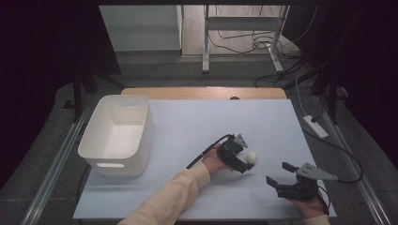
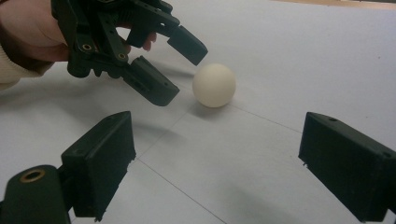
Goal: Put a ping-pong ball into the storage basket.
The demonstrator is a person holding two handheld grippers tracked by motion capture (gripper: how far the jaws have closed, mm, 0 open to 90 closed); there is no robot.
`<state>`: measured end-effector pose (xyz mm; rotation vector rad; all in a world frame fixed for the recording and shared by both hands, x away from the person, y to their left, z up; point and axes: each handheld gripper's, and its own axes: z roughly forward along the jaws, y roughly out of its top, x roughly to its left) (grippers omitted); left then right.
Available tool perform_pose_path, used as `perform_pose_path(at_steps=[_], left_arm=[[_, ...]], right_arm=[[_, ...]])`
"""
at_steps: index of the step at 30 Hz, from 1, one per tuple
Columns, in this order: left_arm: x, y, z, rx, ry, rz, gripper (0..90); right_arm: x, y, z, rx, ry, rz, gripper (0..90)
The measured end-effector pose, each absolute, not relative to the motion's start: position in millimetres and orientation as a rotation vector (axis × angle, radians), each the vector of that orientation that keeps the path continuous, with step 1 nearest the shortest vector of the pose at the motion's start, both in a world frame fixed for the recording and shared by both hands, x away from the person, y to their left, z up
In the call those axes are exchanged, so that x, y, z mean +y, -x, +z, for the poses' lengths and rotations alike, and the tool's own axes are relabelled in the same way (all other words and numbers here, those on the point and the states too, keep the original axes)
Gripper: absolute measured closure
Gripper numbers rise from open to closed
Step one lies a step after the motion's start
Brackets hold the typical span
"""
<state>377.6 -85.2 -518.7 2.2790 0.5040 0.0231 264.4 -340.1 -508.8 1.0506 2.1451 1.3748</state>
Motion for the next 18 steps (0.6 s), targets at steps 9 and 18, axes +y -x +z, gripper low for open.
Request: perform_pose_path(at_steps=[9, 18], left_arm=[[-94, -382, -522, 0.505, -2.288, 0.025, 15.7], [-101, -384, -524, 0.493, -2.298, 0.031, 15.9]], right_arm=[[-341, -264, -509, 2.143, -1.051, 1.379, 10.4], [-342, -264, -509, 2.141, -1.053, 1.379, 10.4]])
